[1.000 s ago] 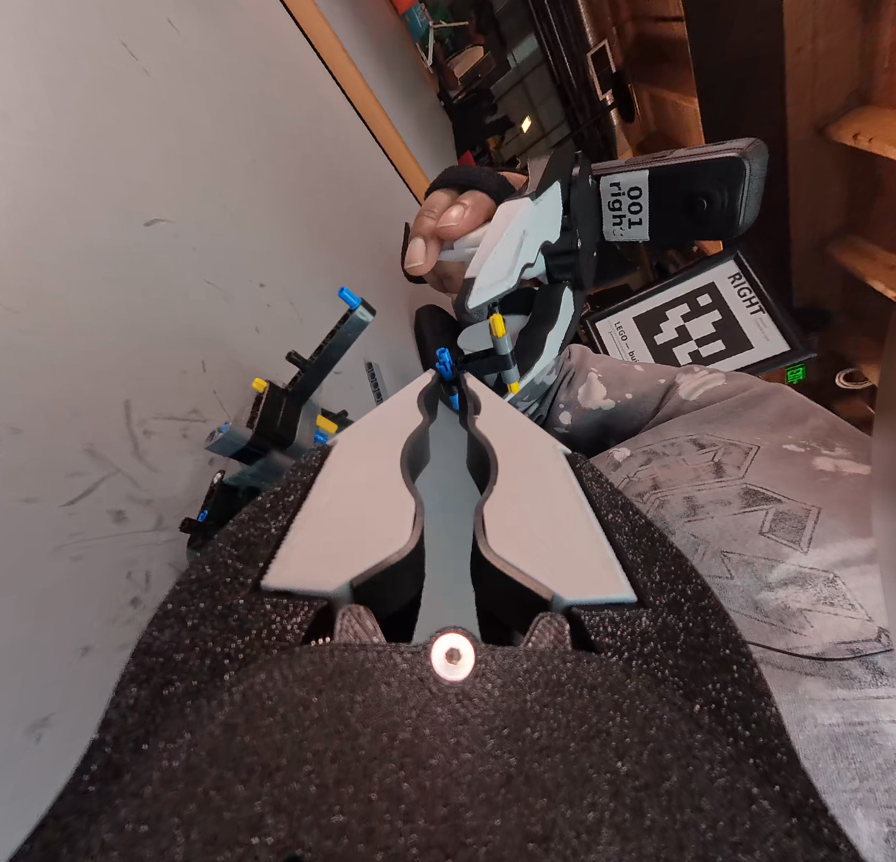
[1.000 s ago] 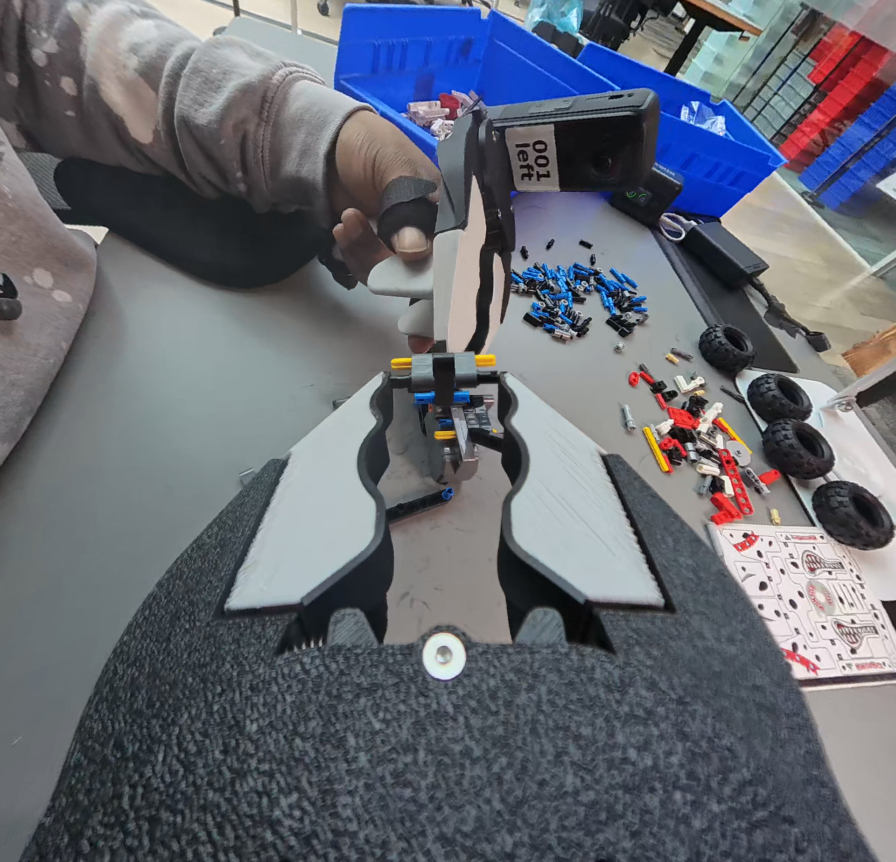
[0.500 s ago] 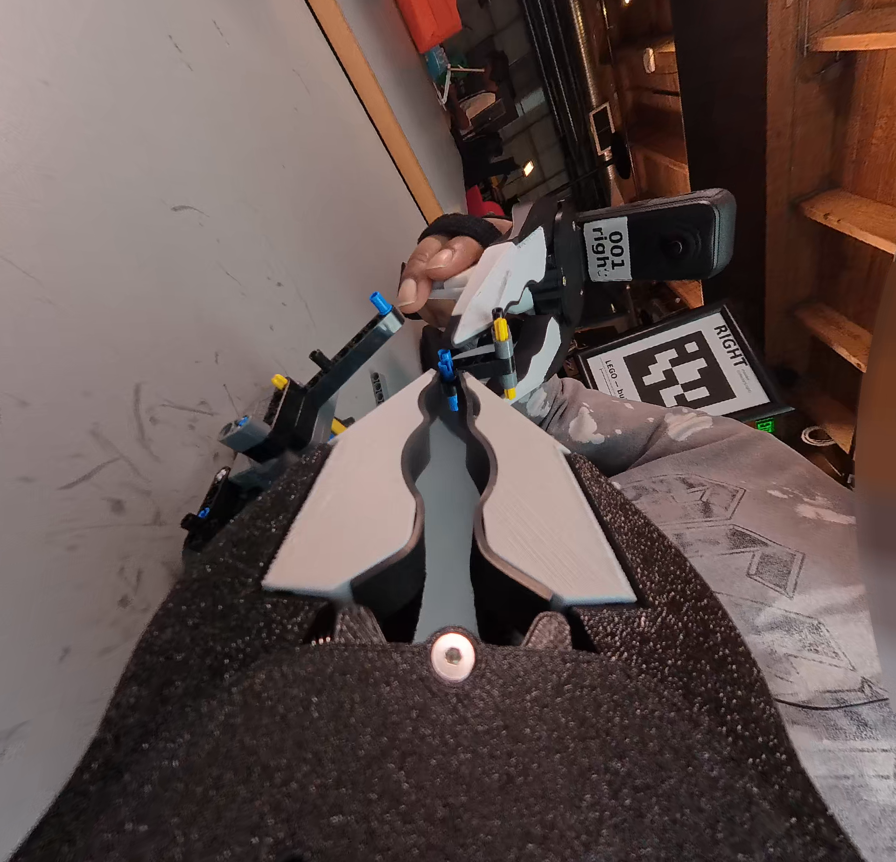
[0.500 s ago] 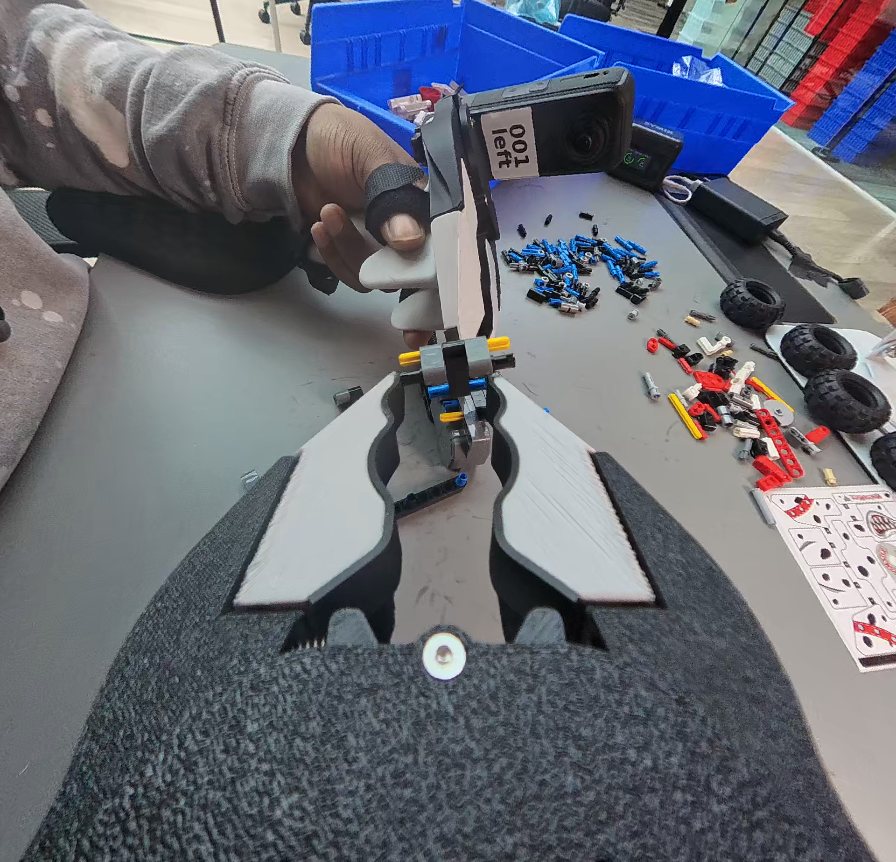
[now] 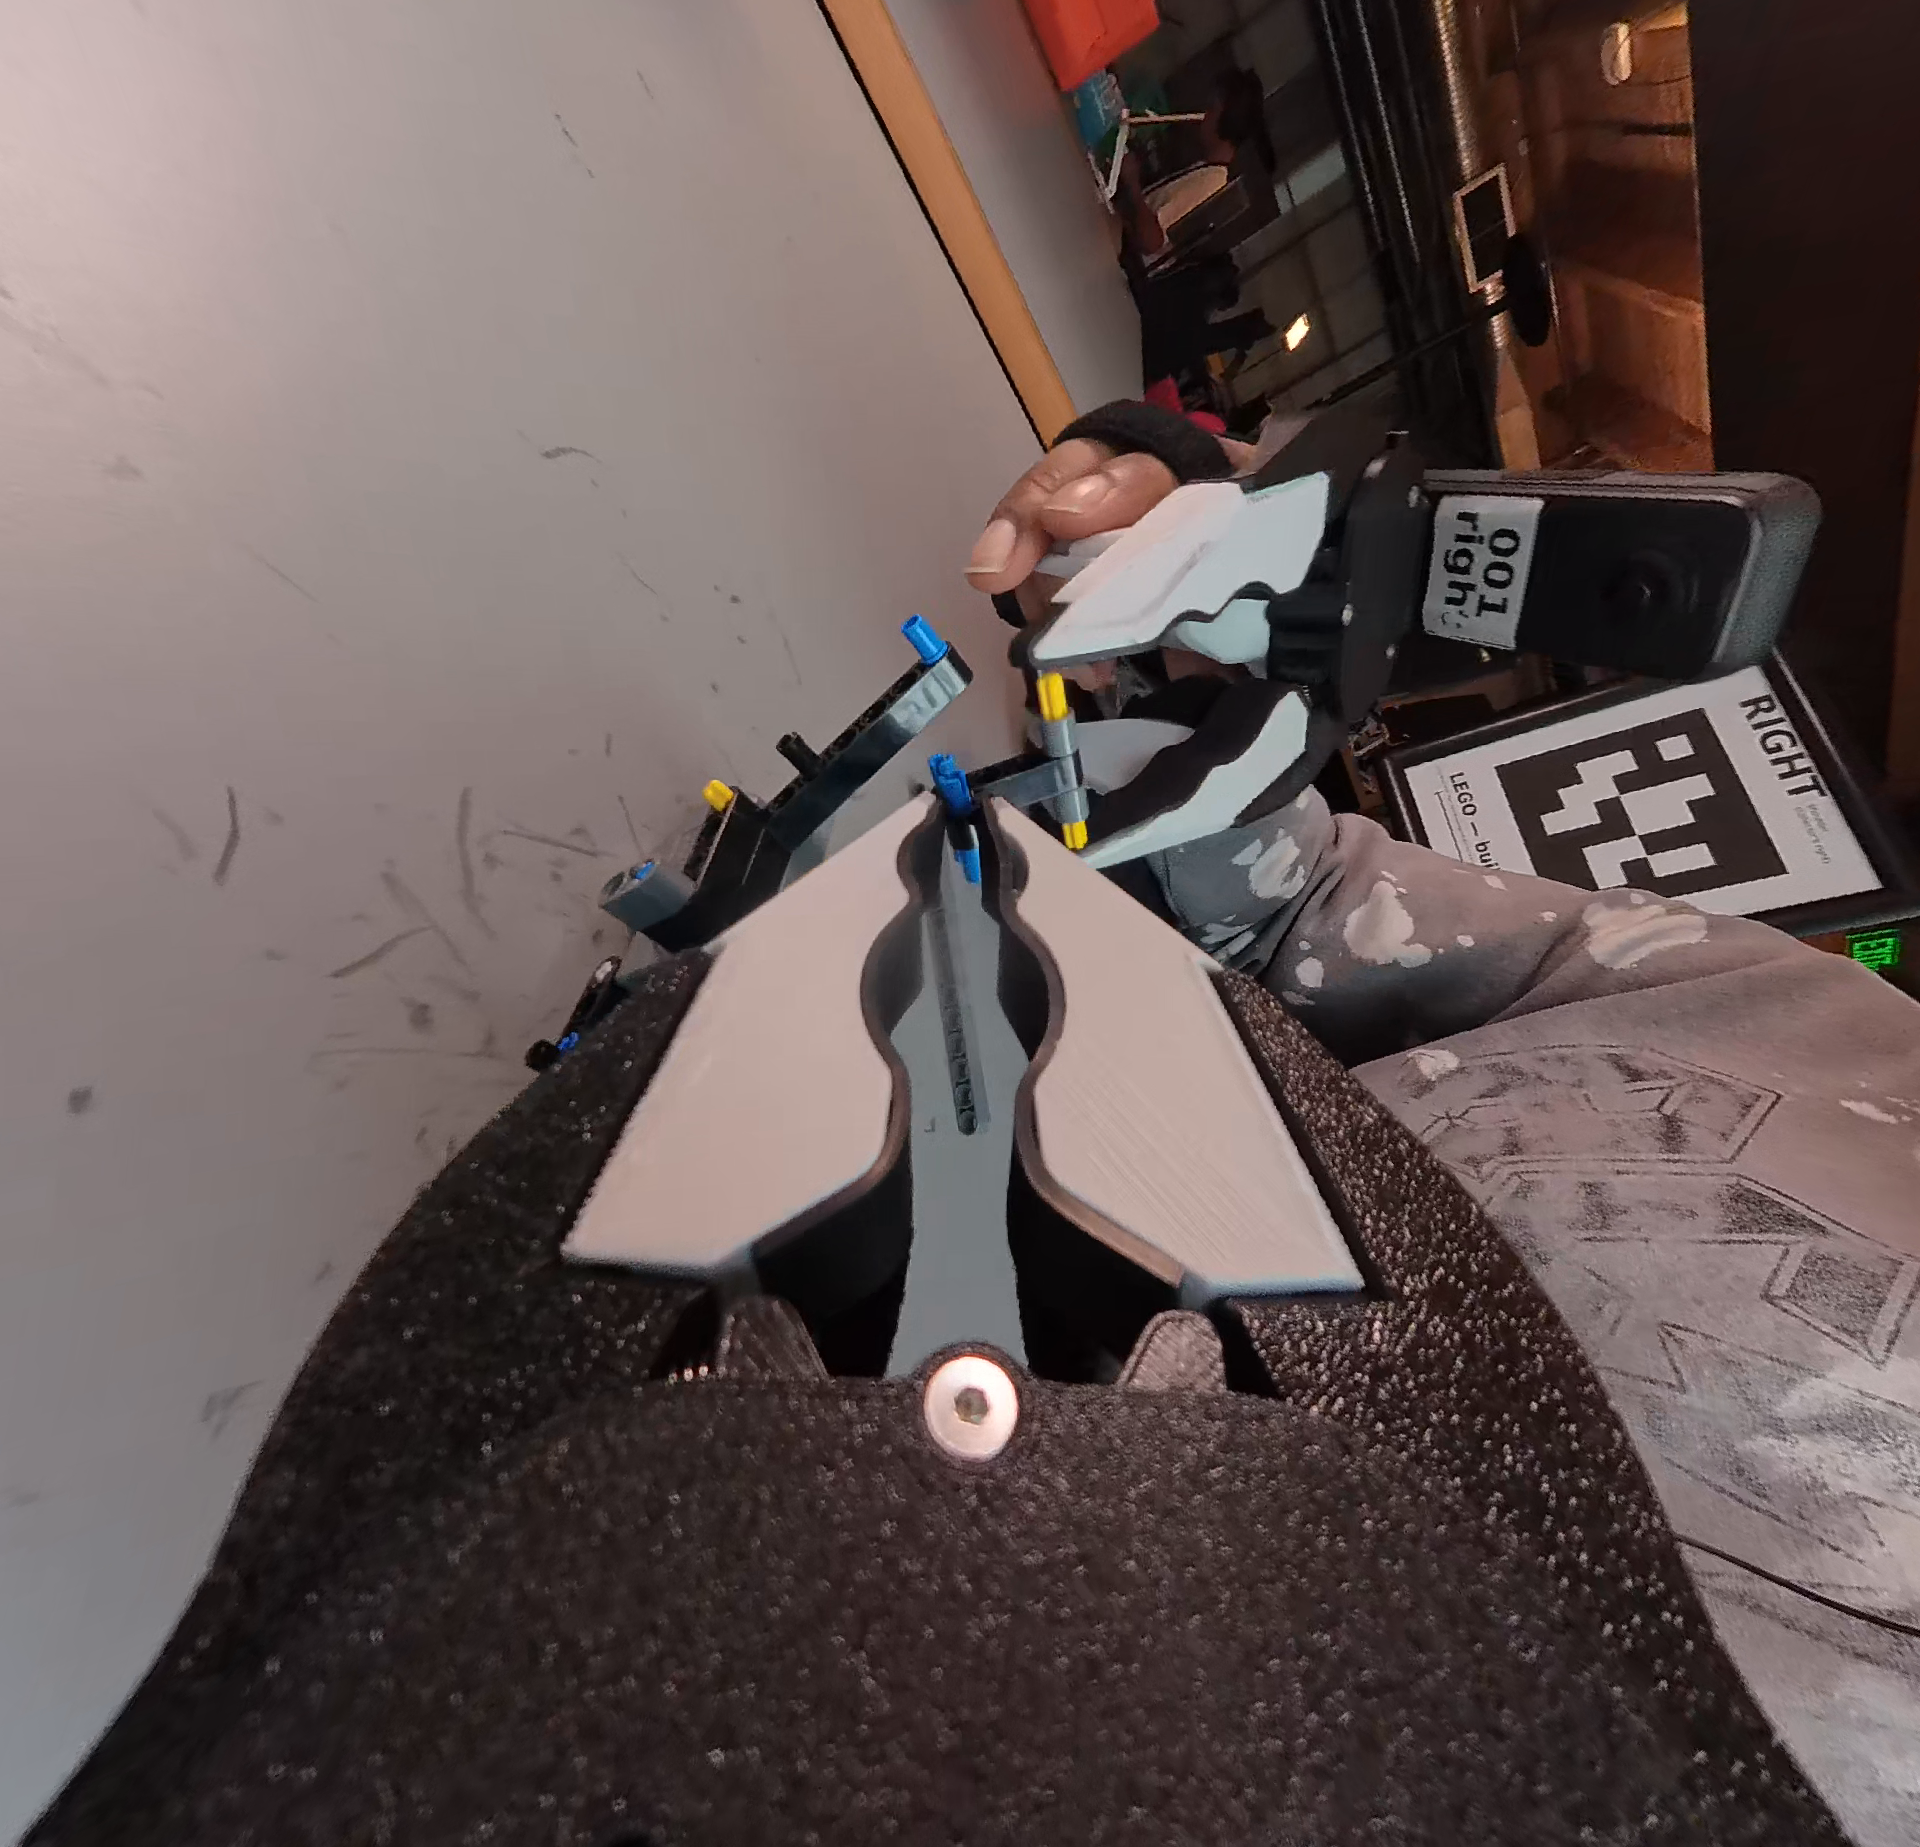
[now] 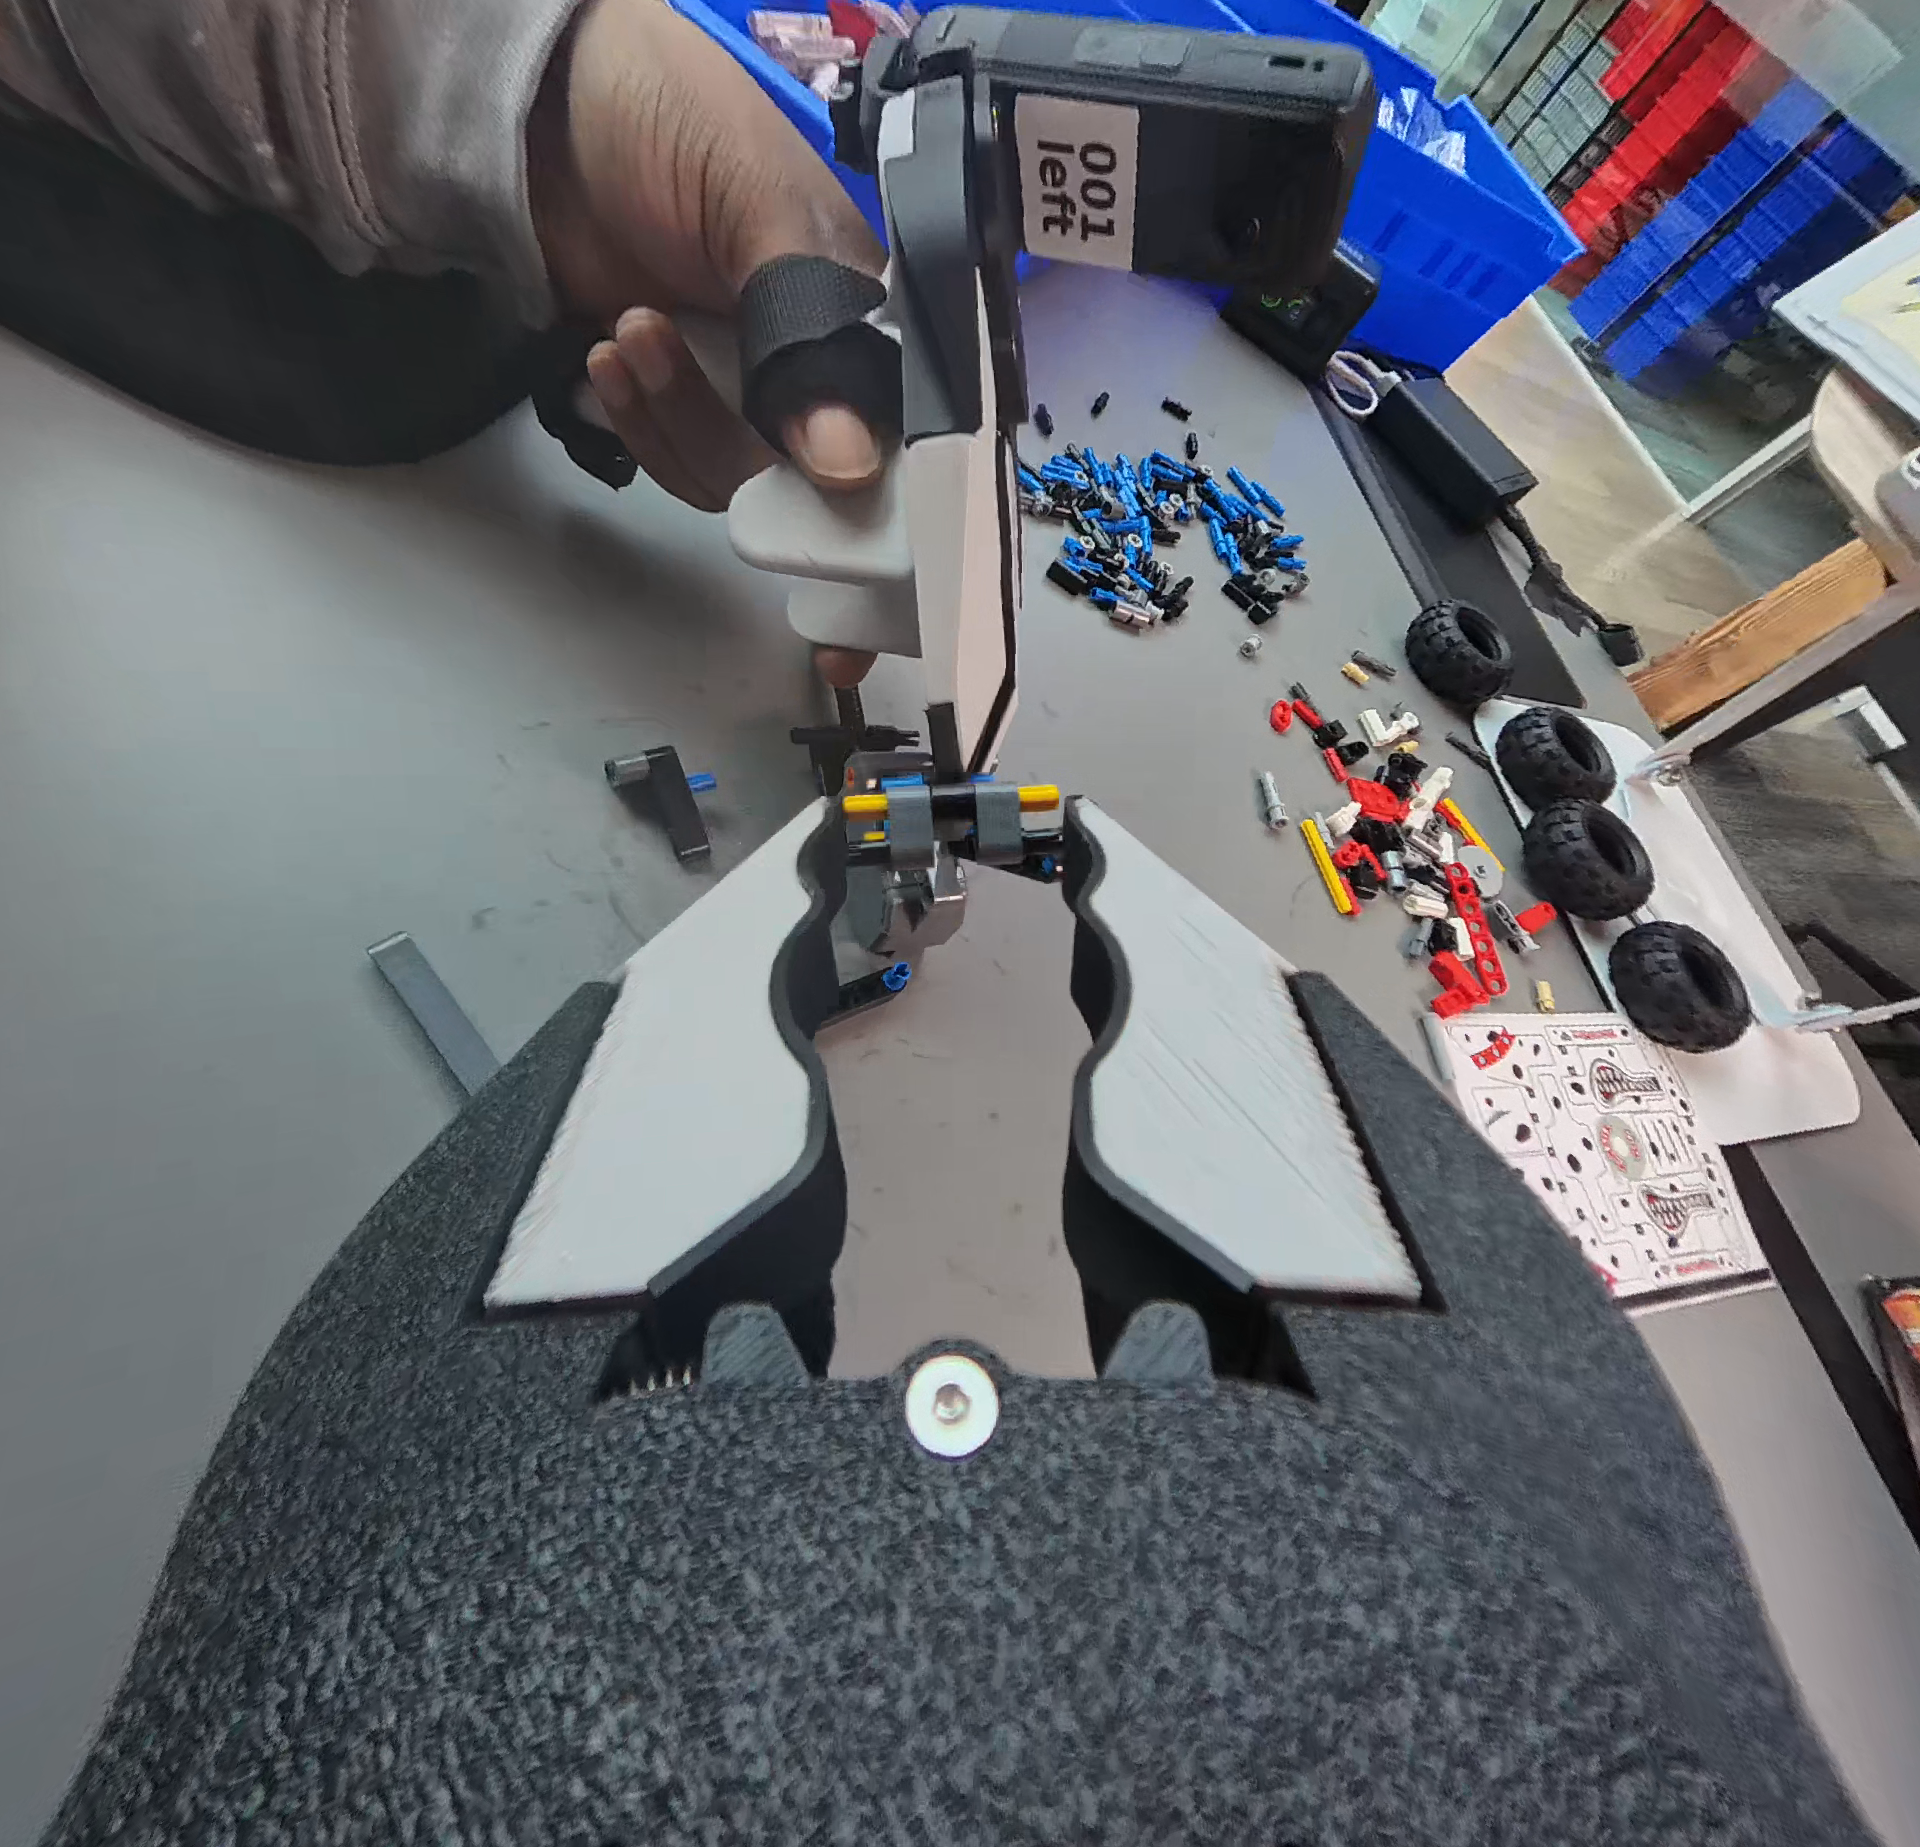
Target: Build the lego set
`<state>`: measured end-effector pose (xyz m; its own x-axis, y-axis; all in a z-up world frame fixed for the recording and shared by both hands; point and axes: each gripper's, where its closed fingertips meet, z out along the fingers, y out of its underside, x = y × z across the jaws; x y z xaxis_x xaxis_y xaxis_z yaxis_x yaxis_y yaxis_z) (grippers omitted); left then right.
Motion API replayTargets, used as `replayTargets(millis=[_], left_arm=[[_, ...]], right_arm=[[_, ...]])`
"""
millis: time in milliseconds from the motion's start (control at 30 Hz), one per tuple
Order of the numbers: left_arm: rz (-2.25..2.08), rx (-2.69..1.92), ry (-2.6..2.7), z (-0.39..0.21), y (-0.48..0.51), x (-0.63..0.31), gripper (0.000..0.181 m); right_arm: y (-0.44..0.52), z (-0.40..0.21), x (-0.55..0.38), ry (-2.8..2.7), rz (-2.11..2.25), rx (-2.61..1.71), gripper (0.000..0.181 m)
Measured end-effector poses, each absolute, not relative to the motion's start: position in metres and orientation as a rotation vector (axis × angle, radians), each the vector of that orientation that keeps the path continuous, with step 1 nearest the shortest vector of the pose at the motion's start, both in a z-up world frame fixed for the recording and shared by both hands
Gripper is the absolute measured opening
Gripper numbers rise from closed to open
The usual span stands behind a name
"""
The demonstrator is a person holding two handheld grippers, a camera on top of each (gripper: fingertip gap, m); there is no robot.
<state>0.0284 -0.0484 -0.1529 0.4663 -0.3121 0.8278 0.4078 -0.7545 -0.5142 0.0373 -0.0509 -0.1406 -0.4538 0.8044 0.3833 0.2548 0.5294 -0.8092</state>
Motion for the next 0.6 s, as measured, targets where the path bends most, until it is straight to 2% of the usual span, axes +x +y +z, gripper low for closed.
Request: replayTargets(millis=[100,333,500,600], left_arm=[[-1.363,-1.989,-0.082,-0.146,-0.048,0.028,0.000],[-1.332,-1.876,0.042,-0.122,-0.050,0.032,0.001],[-0.780,-1.789,0.437,-0.098,-0.057,0.025,0.034],[-0.430,-1.729,0.605,-0.093,-0.056,0.029,0.040]], right_arm=[[-0.042,-0.148,0.043,-1.992,0.935,-0.936,0.041],[-0.049,-0.151,0.044,-1.994,1.109,-1.005,0.041],[-0.036,-0.119,0.043,-1.760,1.510,-1.276,0.041],[-0.034,-0.103,0.037,-1.550,1.836,-1.510,0.041]])
